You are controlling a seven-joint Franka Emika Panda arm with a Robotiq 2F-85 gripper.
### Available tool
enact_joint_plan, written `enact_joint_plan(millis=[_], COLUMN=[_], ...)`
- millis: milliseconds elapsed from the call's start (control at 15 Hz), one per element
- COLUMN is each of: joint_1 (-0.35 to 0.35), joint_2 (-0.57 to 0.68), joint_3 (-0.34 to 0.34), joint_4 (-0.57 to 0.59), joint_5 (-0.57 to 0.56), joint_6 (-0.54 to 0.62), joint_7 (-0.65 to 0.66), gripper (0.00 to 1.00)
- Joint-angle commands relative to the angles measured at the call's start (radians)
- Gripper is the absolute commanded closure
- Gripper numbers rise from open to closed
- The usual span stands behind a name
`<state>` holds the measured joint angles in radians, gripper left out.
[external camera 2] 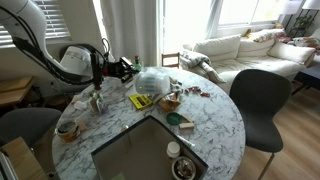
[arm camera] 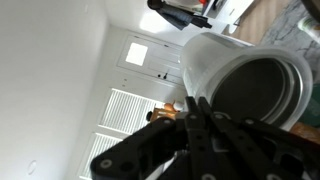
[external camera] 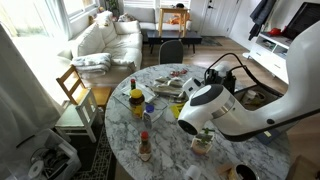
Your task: Remove the clear cup from the box and remove the silver cup from the clear cup then put the two packets on the table inside the silver cup.
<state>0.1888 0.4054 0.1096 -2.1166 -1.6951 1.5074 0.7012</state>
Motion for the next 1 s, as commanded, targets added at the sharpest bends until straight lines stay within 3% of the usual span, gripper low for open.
enact_joint_plan(millis=[0, 467, 667, 933], joint_1=[-0.002, -0.042, -0.009, -0.016], joint_2=[0.046, 0.070, 0.091, 0.111], joint_3=[0.013, 0.024, 0.002, 0.018], joint_4=[0.010, 0.028, 0.009, 0.015], joint_5=[-0.045, 0.034, -0.081, -0.092], joint_6=[-0.079, -0.045, -0.120, -0.152], joint_7=[0.041, 0.010, 0.021, 0.010], gripper=[0.99, 0.99, 0.99, 0.99])
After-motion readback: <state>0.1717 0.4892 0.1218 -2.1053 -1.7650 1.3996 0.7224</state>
